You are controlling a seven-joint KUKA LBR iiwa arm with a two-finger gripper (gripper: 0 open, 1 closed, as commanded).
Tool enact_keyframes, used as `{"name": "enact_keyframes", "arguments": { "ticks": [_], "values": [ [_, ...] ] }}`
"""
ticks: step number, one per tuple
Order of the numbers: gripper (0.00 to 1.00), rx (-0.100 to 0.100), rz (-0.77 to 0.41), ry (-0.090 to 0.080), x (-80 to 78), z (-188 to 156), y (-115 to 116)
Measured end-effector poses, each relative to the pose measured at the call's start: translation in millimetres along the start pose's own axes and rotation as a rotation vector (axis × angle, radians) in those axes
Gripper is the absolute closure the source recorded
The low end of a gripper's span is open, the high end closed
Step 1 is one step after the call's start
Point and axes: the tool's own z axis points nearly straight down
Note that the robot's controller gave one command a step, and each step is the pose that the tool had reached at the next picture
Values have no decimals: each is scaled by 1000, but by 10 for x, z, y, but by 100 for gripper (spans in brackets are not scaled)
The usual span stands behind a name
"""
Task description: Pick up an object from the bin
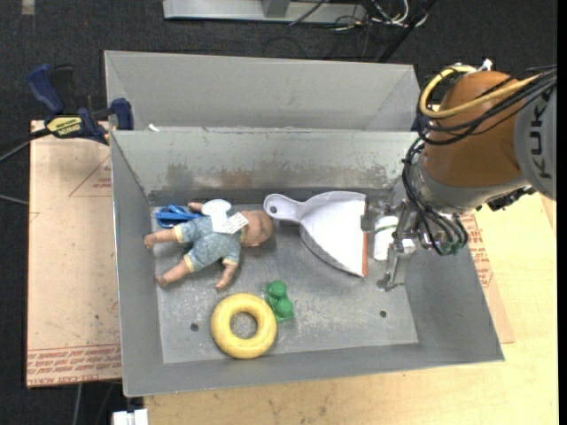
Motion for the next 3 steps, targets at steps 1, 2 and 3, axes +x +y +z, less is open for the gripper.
{"name": "enact_keyframes", "arguments": {
  "ticks": [1, 2, 3],
  "values": [
    [100, 1, -3, -8, -16, -46, 3],
    [100, 1, -3, -8, -16, -46, 4],
    [100, 3, -30, -16, 35, 408, 402]
  ]
}}
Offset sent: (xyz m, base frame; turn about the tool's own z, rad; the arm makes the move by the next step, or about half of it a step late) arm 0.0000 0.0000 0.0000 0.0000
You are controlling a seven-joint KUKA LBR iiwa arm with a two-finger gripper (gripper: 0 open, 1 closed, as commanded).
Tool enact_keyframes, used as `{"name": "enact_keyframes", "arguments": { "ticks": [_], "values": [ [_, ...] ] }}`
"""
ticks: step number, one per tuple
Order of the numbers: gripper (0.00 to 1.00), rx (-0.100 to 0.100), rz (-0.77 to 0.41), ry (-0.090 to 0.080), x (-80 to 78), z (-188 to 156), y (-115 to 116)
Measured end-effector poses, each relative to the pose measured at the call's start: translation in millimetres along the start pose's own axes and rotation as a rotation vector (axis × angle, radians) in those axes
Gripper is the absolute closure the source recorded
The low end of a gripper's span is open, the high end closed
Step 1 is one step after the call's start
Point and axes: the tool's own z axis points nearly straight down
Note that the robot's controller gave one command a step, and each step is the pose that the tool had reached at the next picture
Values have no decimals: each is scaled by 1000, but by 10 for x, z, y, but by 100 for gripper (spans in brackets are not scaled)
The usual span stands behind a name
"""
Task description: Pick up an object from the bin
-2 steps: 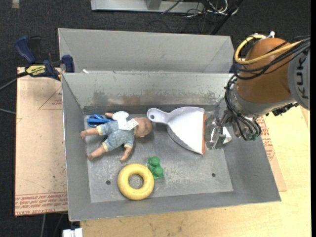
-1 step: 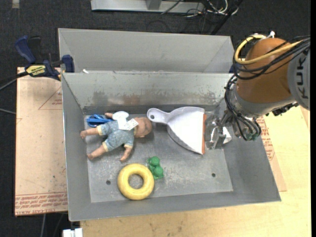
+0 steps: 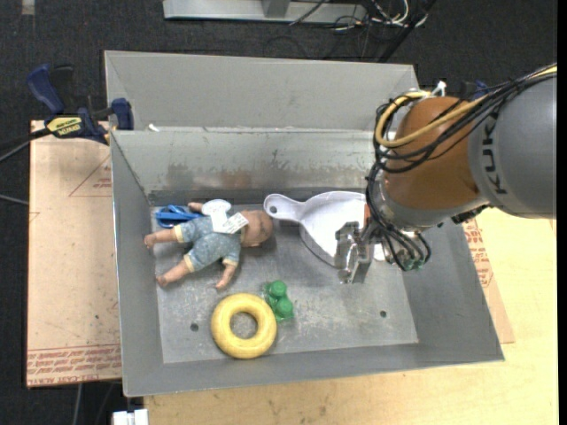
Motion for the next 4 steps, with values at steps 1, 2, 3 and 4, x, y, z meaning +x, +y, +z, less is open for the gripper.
{"name": "enact_keyframes", "arguments": {
  "ticks": [1, 2, 3, 4],
  "values": [
    [100, -5, -81, 3, 119, 530, 126],
    [0, -6, -71, -4, 70, 397, 1234],
    [0, -2, -65, -2, 71, 410, 1179],
    [0, 1, -168, -9, 213, 527, 1380]
  ]
}}
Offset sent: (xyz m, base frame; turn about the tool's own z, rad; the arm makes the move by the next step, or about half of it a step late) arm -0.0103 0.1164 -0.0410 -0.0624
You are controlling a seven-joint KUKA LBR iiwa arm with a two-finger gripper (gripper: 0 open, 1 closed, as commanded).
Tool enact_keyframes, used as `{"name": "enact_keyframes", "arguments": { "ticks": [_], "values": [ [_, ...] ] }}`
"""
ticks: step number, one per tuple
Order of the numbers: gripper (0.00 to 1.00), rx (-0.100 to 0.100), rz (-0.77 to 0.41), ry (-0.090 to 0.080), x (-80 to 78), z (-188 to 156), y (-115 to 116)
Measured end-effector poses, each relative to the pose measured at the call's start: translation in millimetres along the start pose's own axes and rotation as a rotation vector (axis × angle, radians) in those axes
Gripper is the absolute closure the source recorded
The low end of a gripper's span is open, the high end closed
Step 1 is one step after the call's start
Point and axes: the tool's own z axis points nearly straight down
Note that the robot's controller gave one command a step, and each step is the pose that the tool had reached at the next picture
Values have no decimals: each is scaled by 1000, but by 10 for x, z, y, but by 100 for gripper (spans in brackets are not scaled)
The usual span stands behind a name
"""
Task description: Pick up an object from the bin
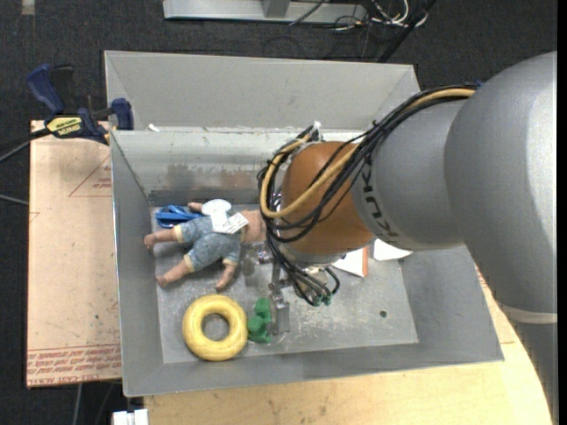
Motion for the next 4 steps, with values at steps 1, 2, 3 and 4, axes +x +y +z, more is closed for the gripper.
{"name": "enact_keyframes", "arguments": {
  "ticks": [1, 2, 3, 4],
  "values": [
    [100, -9, -509, 7, -84, 230, 294],
    [100, -9, -508, 7, -85, 230, 293],
    [100, -10, -511, 6, -50, -37, 315],
    [100, -11, -517, 10, -21, -656, 286]
  ]
}}
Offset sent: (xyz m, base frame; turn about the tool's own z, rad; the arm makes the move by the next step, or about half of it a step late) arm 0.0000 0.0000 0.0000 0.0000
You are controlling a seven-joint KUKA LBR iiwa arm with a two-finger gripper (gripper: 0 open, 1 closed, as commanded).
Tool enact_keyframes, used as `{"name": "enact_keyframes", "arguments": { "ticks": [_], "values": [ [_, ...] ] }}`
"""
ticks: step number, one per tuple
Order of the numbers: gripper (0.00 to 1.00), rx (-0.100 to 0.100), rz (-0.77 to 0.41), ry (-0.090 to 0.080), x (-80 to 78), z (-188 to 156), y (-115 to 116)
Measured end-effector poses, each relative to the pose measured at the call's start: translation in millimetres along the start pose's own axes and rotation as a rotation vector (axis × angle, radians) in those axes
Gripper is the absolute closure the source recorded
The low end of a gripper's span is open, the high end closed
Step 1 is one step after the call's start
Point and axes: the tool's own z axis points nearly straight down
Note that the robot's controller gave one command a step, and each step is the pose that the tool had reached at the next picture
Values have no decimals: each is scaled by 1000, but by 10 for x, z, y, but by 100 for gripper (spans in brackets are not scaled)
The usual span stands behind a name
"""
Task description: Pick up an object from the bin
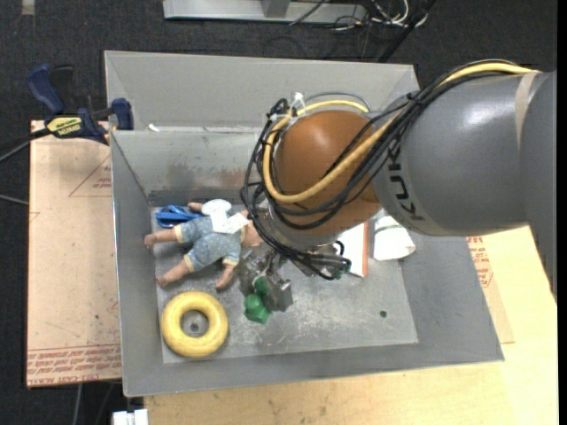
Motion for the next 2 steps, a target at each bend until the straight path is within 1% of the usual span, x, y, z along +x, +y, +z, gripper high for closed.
{"name": "enact_keyframes", "arguments": {
  "ticks": [1, 2],
  "values": [
    [100, 2, 57, -7, 59, -423, -365],
    [100, 0, 1, -4, -172, -1333, 67]
  ]
}}
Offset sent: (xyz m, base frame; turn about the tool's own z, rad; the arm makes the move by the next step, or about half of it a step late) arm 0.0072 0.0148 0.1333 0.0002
